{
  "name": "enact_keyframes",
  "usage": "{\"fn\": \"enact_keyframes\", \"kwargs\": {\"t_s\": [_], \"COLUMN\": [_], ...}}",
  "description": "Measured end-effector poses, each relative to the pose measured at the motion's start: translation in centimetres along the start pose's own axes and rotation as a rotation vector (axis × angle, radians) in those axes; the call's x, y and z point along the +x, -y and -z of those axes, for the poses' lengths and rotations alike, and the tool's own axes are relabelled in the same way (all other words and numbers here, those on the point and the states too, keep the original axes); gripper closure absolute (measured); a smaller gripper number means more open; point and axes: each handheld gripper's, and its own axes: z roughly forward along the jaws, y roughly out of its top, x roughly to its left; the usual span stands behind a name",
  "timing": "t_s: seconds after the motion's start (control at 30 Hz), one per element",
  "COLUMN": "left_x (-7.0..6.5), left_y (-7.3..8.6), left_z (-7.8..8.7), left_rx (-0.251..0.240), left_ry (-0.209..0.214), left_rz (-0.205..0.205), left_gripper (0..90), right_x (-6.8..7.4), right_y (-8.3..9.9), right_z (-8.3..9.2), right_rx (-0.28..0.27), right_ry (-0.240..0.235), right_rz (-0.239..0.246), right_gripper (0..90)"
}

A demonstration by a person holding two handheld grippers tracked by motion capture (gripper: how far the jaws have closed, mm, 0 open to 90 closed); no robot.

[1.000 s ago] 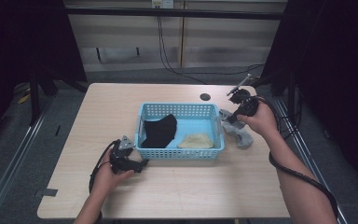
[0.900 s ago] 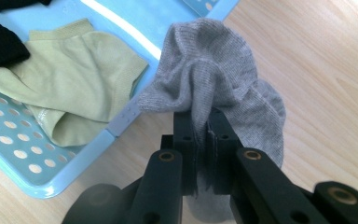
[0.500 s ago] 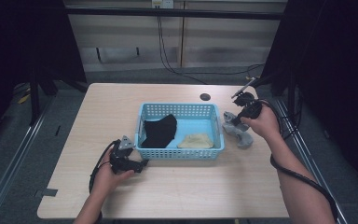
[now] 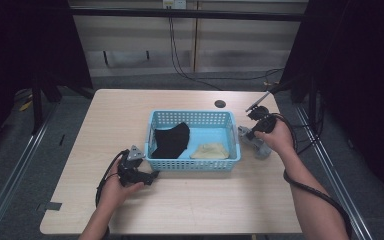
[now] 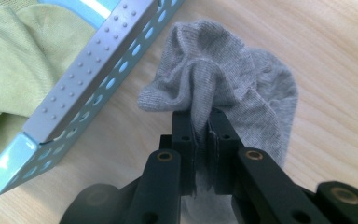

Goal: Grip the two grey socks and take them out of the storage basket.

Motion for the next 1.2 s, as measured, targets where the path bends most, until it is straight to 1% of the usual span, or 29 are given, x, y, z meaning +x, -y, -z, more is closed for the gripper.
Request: {"fn": "enact_keyframes", "kwargs": {"t_s": [0.13,0.37,0.57,0.63,0.7,0.8,0.93,0.97,1.03,1.07,1.1,1.13,1.2], "left_x": [0.0,0.0,0.0,0.0,0.0,0.0,0.0,0.0,0.0,0.0,0.1,0.0,0.0], "left_y": [0.0,0.0,0.0,0.0,0.0,0.0,0.0,0.0,0.0,0.0,0.0,0.0,0.0], "left_z": [0.0,0.0,0.0,0.0,0.0,0.0,0.0,0.0,0.0,0.0,0.0,0.0,0.0], "left_rx": [0.0,0.0,-0.002,-0.002,-0.002,-0.002,-0.002,-0.002,0.001,0.001,0.001,-0.002,-0.002], "left_ry": [-0.001,0.0,0.002,0.001,0.001,0.001,0.001,0.001,-0.001,0.0,-0.005,0.002,0.001], "left_rz": [0.0,0.0,0.0,0.001,-0.001,0.001,0.0,0.001,-0.001,0.001,-0.005,-0.001,-0.001], "left_gripper": [10.7,10.7,10.7,10.7,10.7,10.7,10.7,10.7,10.7,10.7,10.7,10.7,10.7], "right_x": [0.0,0.2,0.2,0.3,0.3,0.3,0.1,0.0,0.0,0.0,0.0,0.1,0.2], "right_y": [0.1,0.1,0.2,0.3,0.4,0.6,1.0,1.1,1.5,1.5,1.7,1.9,2.3], "right_z": [-0.4,-0.6,-0.5,-0.5,-0.4,-0.1,0.6,0.7,1.1,1.2,1.3,1.4,1.6], "right_rx": [-0.014,-0.019,-0.038,-0.044,-0.049,-0.063,-0.091,-0.1,-0.117,-0.114,-0.121,-0.125,-0.14], "right_ry": [-0.001,-0.009,-0.017,-0.025,-0.02,-0.009,-0.011,-0.015,-0.017,-0.015,-0.016,-0.017,-0.025], "right_rz": [-0.005,-0.013,-0.024,-0.025,-0.026,-0.033,-0.053,-0.046,-0.055,-0.06,-0.058,-0.06,-0.059], "right_gripper": [83.3,81.2,75.1,71.1,66.5,56.9,50.4,49.2,46.2,44.5,42.8,41.4,39.6]}}
